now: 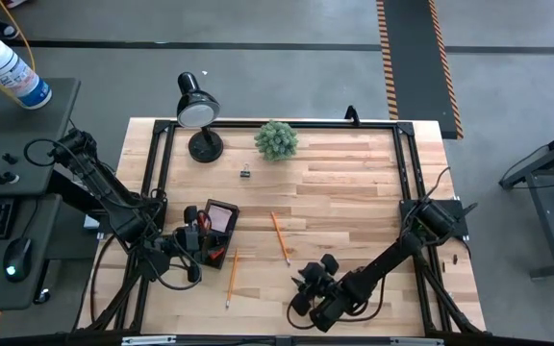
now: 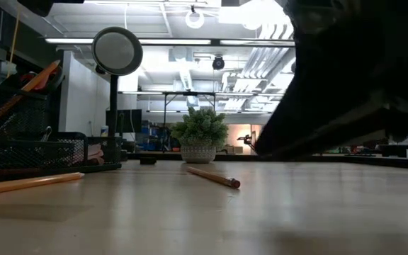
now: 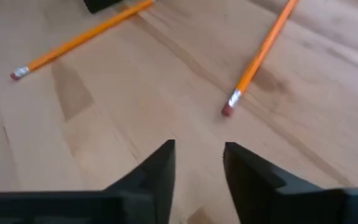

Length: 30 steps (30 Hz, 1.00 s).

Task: Pick and place office supplies into organizer
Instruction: Put the right orange pencil into the desk organizer

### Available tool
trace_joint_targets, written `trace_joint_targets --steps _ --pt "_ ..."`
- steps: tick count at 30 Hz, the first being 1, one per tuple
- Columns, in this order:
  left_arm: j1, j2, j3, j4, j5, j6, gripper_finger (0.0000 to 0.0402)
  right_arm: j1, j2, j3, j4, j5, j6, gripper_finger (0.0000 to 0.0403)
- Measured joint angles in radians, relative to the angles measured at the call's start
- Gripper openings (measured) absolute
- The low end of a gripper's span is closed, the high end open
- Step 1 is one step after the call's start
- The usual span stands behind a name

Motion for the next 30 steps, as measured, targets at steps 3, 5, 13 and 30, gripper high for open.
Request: trace_joint_targets --steps 3,5,13,30 --pt "0.000 0.000 0.000 0.000 0.000 0.000 0.0124 -0.008 0.000 0.000 0.005 0.043 -0.038 0.0152" --pt "0.000 0.000 0.000 0.000 0.000 0.000 0.0124 -0.013 0.000 0.000 0.018 0.071 -0.066 0.0167" --pt "0.000 0.000 0.000 0.000 0.000 0.000 0.0124 -0.025 0.013 0.000 0.046 0.141 -0.136 0.0186" --pt "0.000 0.000 0.000 -0.016 0.000 -0.006 0.0124 -0.040 0.136 0.000 0.138 0.203 -0.192 0.0168"
